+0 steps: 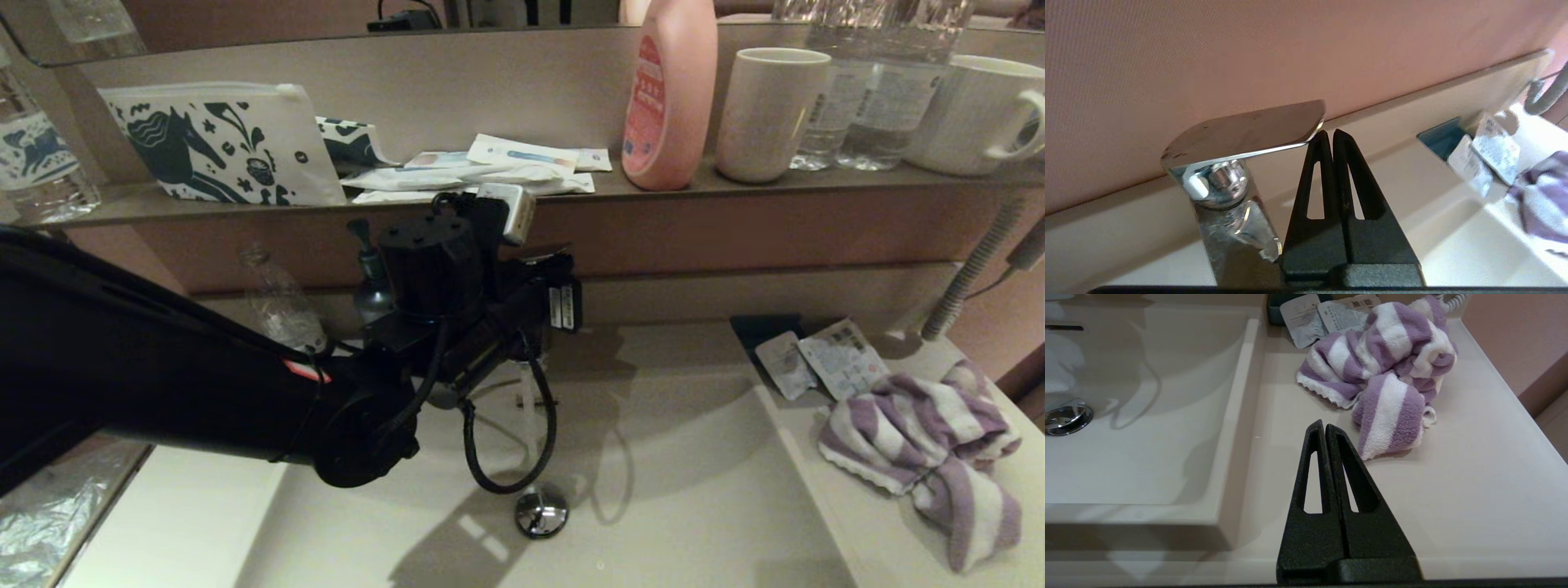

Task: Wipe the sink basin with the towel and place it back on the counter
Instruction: Turn on the faucet, then turn off the faucet

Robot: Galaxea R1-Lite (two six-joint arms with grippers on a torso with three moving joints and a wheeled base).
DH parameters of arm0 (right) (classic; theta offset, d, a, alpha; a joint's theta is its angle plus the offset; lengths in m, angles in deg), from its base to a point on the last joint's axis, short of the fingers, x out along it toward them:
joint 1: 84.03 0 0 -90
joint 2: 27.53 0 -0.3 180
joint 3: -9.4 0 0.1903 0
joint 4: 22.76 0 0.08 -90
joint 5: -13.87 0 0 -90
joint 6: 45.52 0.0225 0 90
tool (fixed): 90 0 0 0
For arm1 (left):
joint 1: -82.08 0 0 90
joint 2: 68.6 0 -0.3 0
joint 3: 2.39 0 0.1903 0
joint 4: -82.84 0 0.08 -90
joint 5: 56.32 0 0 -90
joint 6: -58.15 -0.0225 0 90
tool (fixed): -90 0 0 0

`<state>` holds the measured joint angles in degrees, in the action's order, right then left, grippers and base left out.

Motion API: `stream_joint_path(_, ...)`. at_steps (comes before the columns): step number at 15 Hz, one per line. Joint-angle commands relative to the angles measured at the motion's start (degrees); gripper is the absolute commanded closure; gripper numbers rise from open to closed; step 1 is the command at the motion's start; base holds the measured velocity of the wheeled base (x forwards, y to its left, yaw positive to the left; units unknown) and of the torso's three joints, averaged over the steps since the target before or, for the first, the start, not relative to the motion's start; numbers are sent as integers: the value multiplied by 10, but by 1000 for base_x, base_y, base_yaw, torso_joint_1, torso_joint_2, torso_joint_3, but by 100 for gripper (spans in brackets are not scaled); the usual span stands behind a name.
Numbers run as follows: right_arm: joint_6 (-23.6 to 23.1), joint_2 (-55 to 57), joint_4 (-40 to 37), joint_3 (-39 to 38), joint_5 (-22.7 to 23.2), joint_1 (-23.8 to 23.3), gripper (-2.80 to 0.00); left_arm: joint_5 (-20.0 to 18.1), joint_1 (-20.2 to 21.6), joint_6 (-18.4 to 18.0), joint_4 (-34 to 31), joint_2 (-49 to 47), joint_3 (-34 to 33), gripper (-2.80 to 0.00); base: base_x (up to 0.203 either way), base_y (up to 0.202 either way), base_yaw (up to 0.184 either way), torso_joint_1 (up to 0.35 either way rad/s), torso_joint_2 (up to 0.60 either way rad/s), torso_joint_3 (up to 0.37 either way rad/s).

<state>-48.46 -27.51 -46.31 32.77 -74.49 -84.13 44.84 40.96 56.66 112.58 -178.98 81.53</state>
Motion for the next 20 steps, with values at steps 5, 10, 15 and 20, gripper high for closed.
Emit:
stream_joint_path(5,0,0,0,0,0,0,0,2,-10,0,8,38,-58,0,0,0,0,0,0,0)
stream_joint_path(10,-1,0,0,0,0,0,0,-9,3,0,11,85,-124,0,0,0,0,0,0,0)
stream_joint_path(15,-1,0,0,0,0,0,0,-34,30,-3,1,79,-65,0,0,0,0,0,0,0)
stream_joint_path(20,0,0,0,0,0,0,0,-65,50,-4,-27,41,0,0,0,0,0,0,0,0)
